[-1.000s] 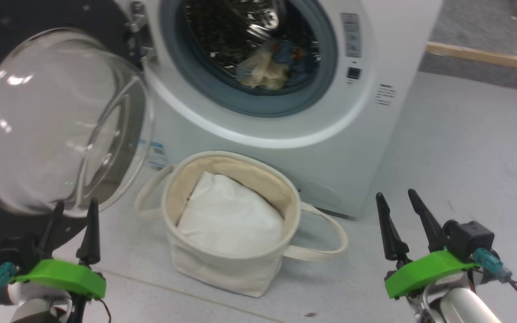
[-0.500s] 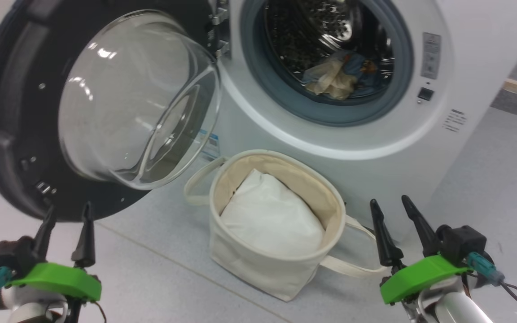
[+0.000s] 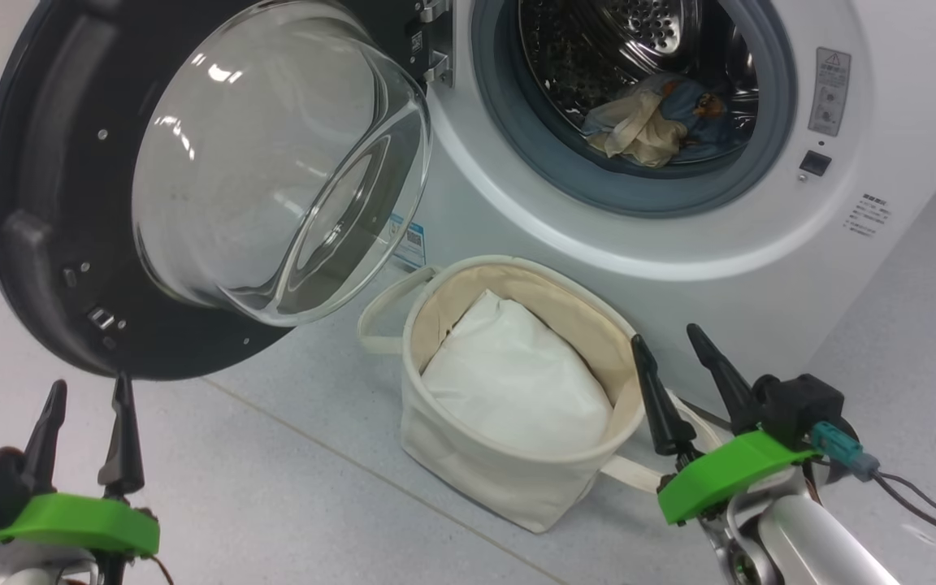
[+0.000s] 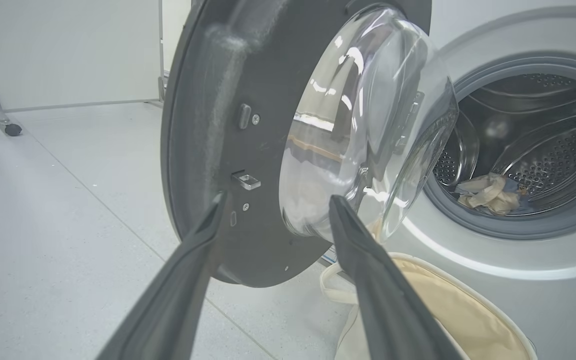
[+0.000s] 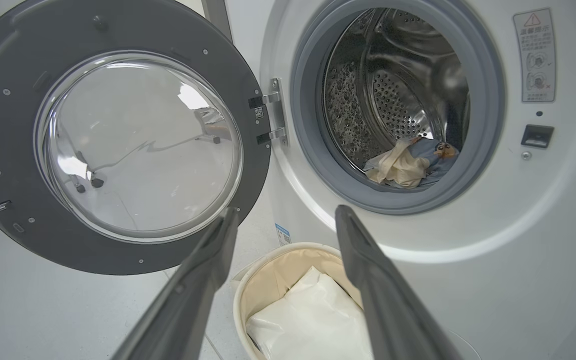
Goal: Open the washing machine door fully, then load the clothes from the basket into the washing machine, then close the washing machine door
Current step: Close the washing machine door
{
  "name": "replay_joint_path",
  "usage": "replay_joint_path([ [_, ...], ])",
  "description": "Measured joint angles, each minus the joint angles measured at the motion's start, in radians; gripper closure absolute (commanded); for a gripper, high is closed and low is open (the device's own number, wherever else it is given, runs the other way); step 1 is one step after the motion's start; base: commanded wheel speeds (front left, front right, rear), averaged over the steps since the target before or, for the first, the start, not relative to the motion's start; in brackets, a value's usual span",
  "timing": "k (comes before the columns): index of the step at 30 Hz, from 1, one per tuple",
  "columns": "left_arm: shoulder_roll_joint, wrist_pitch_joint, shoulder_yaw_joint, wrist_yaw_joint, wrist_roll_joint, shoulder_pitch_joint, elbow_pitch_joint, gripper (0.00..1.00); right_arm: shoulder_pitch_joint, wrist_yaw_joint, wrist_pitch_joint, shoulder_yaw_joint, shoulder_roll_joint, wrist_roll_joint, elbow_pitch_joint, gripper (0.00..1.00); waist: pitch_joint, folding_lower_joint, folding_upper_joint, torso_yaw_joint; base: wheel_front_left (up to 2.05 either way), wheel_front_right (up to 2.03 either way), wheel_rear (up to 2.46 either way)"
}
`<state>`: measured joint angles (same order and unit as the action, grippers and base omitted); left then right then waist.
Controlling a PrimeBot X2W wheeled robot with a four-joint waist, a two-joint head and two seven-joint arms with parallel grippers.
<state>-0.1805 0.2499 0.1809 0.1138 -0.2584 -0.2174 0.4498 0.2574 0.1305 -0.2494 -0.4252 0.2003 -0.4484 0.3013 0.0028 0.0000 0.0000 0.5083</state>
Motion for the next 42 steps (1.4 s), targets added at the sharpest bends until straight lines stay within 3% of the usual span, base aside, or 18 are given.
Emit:
replay_joint_path([
  [18, 0.006, 0.0, 0.02, 0.002, 0.009, 0.014, -0.014, 0.0, 0.005, 0.0, 0.0, -0.018, 0.0, -0.02, 0.014, 0.0, -0.019, 0.0, 0.0, -0.003, 0.0, 0.0, 0.0],
  [22, 0.005, 0.0, 0.014, 0.01, -0.035, 0.014, -0.073, 0.01, 0.004, 0.0, 0.0, -0.015, 0.0, -0.02, 0.014, 0.0, -0.018, 0.0, 0.0, -0.003, 0.0, 0.0, 0.0],
  [23, 0.002, 0.0, 0.009, 0.01, -0.051, 0.013, -0.093, 1.0, 0.004, 0.0, 0.0, -0.014, 0.0, -0.019, 0.014, 0.0, -0.017, 0.0, 0.0, -0.002, 0.0, 0.0, 0.0],
  [27, -0.021, -0.015, -0.002, 0.011, -0.149, 0.006, -0.165, 1.0, 0.003, 0.0, 0.0, -0.009, 0.0, -0.019, 0.014, 0.0, -0.013, 0.0, 0.0, -0.002, 0.0, 0.0, 0.0],
  [34, -0.086, -0.195, 0.088, 0.009, -0.435, -0.153, -0.25, 1.0, 0.003, 0.0, 0.0, 0.002, 0.0, -0.018, 0.013, 0.0, -0.009, 0.0, 0.0, -0.005, 0.0, 0.0, 0.0],
  [37, -0.112, -0.279, 0.15, -0.023, -0.533, -0.254, -0.198, 1.0, 0.003, 0.0, 0.0, 0.011, 0.001, -0.018, 0.009, 0.0, -0.01, 0.0, 0.0, -0.01, 0.0, 0.0, 0.0],
  [42, -0.144, -0.405, 0.233, -0.105, -0.657, -0.382, 0.016, 1.0, -0.002, 0.0, 0.0, 0.021, 0.006, -0.009, 0.007, 0.0, -0.011, 0.0, 0.0, -0.022, 0.0, 0.0, 0.0],
])
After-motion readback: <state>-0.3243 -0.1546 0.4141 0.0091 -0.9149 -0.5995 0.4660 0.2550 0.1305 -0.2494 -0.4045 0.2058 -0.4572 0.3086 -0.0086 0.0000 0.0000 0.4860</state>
